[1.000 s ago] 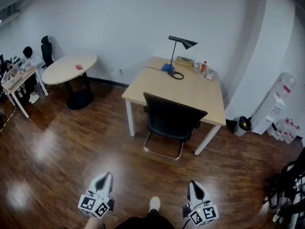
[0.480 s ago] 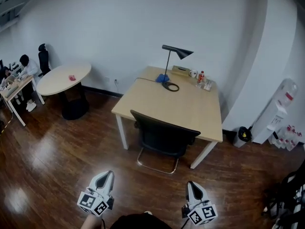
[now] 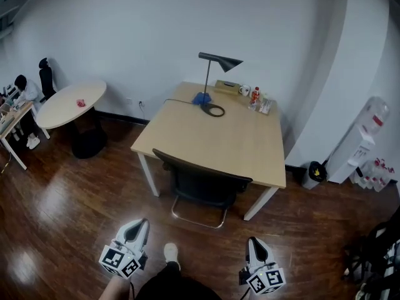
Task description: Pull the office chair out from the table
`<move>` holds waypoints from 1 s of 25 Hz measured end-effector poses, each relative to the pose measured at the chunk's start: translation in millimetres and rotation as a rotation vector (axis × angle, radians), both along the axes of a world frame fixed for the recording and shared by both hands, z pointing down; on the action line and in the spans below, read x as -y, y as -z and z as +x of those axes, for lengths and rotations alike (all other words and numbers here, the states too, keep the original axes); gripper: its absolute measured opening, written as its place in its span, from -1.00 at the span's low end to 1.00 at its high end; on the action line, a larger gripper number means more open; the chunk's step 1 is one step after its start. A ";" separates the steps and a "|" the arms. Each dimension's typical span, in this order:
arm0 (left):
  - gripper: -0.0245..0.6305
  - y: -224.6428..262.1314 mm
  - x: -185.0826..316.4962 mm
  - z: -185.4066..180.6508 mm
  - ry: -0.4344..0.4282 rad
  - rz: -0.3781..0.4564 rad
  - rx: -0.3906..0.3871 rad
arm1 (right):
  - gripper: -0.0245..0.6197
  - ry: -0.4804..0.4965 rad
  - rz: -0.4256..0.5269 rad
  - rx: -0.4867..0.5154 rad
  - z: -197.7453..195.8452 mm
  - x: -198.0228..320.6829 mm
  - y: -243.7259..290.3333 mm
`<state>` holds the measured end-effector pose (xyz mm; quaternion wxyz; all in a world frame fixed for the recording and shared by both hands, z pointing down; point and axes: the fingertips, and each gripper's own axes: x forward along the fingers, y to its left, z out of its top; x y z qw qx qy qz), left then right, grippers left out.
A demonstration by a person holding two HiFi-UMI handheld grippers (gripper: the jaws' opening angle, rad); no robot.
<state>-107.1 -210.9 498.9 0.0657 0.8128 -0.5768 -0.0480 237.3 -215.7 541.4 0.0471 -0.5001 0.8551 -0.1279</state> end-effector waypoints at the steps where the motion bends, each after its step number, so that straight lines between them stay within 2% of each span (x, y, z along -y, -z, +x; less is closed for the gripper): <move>1: -0.92 1.5 7.6 -0.2 -0.005 0.003 0.008 | -0.83 -0.004 0.000 0.004 -0.6 5.2 0.0; 13: -0.92 2.4 111.6 -2.6 -0.112 0.027 -0.010 | -0.82 -0.096 0.024 -0.039 -6.9 68.2 17.6; 20: -0.92 -12.8 156.0 -26.6 -0.114 -0.012 -0.055 | -0.82 -0.107 -0.001 -0.046 -28.8 103.6 17.5; 25: -0.92 -11.3 185.1 -29.3 -0.165 0.001 -0.030 | -0.80 -0.101 -0.004 -0.079 -44.9 136.2 22.2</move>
